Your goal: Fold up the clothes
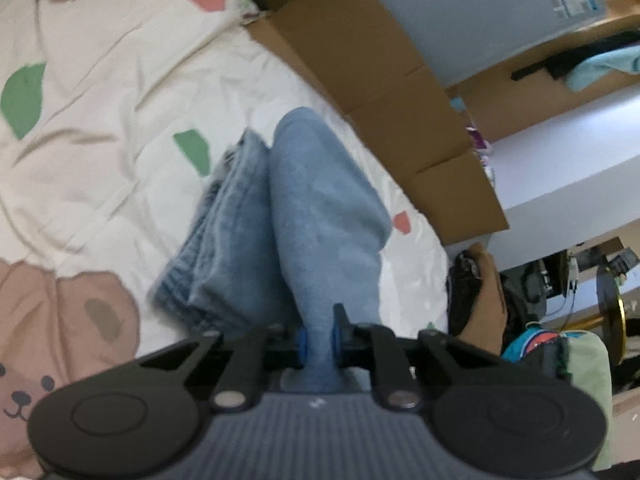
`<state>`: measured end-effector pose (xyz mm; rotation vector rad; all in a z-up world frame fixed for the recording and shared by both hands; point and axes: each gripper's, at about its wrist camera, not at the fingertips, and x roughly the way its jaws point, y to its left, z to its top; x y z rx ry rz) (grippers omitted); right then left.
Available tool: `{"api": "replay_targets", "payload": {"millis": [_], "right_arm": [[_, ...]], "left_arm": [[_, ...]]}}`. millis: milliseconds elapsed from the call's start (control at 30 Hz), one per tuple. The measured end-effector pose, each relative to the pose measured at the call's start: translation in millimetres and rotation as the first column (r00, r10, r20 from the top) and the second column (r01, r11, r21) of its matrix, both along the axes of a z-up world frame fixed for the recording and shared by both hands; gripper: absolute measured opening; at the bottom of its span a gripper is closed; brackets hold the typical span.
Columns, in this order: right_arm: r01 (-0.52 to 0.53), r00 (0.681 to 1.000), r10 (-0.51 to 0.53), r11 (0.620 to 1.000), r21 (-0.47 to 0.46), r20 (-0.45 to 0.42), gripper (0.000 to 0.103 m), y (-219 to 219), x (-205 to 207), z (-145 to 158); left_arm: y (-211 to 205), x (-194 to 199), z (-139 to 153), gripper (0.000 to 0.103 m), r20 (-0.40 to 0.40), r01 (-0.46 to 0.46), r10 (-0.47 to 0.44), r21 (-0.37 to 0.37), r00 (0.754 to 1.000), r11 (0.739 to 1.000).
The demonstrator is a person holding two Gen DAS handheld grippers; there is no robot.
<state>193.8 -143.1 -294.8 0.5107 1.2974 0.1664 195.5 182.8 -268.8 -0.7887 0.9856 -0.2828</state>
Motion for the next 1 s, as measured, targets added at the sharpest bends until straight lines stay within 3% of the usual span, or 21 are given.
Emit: {"api": "replay_targets", "payload": {"millis": [200, 367, 567, 733, 833, 1000], "right_arm": [[-0.004, 1.0, 0.004, 1.0, -0.007, 0.006, 0.047, -1, -3, -1], [-0.032, 0.999, 0.032, 0.999, -0.022, 0.003, 0.047, 8, -10, -6], [-0.03, 1.0, 0.03, 0.999, -0.045, 0.003, 0.046, 5, -6, -8], [-0.019, 1.0, 0.021, 0.998, -0.064, 0.021, 0.047, -2, 2, -8], [-0.015, 0.999, 0.019, 0.997, -0.081, 0.039, 0.047, -6, 17, -8], [-0.046, 0.995, 0.055, 0.994, -0.096, 0.086, 0.047, -8, 45, -8]], "left_arm": [[0, 2, 11, 0.012, 0.028, 0.008, -0.009, 0.042, 1.0, 0.999], [9, -3, -17, 0.012, -0.039, -0.022, 0.026, 0.097, 0.999, 0.995], [13, -9, -42, 0.019, -0.097, -0.061, 0.068, 0.078, 0.993, 0.995], [18, -2, -28, 0.024, -0.054, -0.072, 0.08, 0.133, 0.995, 0.988], [24, 10, -20, 0.034, -0.022, -0.075, 0.078, 0.141, 0.997, 0.987], [10, 37, -18, 0.035, 0.013, -0.005, 0.002, 0.218, 1.0, 0.976]]}}
